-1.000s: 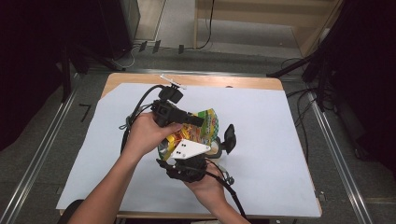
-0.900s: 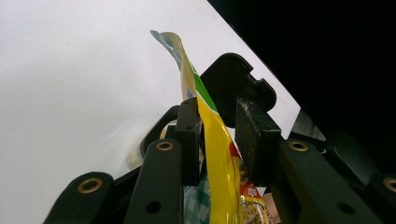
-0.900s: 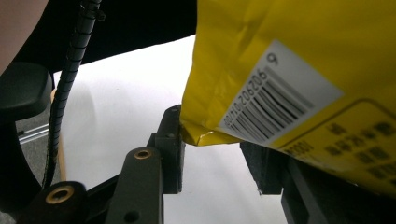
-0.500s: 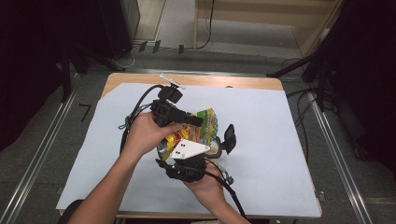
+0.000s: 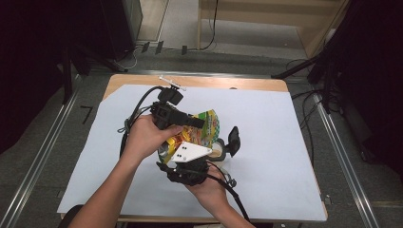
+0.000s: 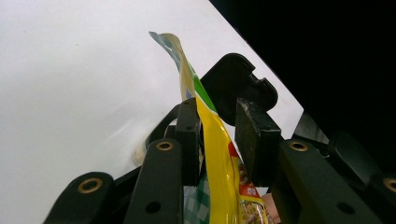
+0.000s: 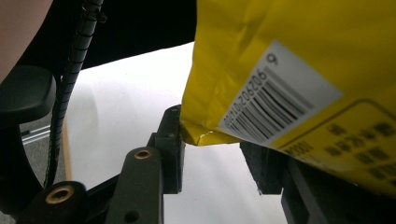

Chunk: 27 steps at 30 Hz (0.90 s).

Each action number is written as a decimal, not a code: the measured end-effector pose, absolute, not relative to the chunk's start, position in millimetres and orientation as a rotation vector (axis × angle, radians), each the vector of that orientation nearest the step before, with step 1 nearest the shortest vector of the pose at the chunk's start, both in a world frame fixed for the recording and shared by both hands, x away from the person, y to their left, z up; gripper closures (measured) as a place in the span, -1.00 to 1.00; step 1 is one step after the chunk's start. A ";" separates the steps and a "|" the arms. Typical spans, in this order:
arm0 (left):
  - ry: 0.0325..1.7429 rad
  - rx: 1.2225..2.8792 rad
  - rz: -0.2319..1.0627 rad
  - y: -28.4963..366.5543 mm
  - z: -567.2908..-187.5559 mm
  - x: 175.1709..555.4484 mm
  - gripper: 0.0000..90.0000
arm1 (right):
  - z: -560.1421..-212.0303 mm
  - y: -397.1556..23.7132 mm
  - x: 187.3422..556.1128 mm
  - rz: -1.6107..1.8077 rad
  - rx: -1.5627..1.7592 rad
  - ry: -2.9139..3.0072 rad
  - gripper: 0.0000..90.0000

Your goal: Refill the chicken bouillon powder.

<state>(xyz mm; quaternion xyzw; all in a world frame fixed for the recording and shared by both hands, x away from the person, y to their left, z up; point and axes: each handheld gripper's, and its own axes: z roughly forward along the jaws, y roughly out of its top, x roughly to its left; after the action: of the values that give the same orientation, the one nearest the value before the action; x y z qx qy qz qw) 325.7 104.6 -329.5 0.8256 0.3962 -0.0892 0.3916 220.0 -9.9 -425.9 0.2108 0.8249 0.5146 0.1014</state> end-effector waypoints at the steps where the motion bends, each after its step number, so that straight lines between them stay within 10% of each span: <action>1: 1.009 2.092 -0.231 105.6 -330.0 325.6 0.59 | -426.3 -8.8 219.8 1.526 0.626 2.442 0.39; 27: 0.999 2.096 -0.252 103.3 -332.2 325.1 0.60 | -428.7 -7.3 218.4 1.528 0.629 2.437 0.40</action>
<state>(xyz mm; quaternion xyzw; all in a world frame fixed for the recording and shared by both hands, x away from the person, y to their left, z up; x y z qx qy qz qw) 325.1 103.3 -332.2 0.8255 0.3934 -0.0993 0.3925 218.4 -7.3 -428.7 0.2126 0.8236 0.5165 0.0982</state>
